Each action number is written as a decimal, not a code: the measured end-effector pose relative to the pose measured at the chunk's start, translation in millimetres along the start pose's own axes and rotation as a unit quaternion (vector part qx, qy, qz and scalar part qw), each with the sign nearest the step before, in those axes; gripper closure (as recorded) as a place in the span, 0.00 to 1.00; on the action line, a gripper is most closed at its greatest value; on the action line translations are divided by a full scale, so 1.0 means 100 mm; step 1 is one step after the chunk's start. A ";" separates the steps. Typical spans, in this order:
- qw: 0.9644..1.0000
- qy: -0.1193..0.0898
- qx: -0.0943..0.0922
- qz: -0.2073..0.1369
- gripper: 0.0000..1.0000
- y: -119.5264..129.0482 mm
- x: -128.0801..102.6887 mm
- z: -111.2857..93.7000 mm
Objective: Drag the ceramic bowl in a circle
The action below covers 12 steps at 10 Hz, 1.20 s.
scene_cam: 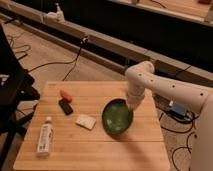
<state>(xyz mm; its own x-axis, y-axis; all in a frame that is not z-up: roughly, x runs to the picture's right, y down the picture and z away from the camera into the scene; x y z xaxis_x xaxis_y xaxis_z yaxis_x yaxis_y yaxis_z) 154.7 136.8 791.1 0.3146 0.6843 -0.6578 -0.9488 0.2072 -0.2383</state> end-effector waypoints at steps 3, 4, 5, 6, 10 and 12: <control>0.999 0.038 -0.019 0.016 1.00 -0.03 0.58 0.16; 0.998 0.046 -0.010 0.044 1.00 -0.27 0.73 0.18; 0.997 0.045 0.010 0.066 1.00 -0.53 0.74 0.16; 0.996 0.039 0.023 0.078 1.00 -0.68 0.67 0.12; 0.995 -0.009 0.058 0.080 1.00 -0.83 -0.12 -0.11; 0.999 -0.016 0.026 0.040 1.00 -0.36 -0.33 -0.07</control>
<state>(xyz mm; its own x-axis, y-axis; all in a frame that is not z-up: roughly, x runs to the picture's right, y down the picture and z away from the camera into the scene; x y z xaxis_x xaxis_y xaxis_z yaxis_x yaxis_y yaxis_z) 178.8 101.9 815.9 0.2384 0.7221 -0.6494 -0.9711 0.1873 -0.1483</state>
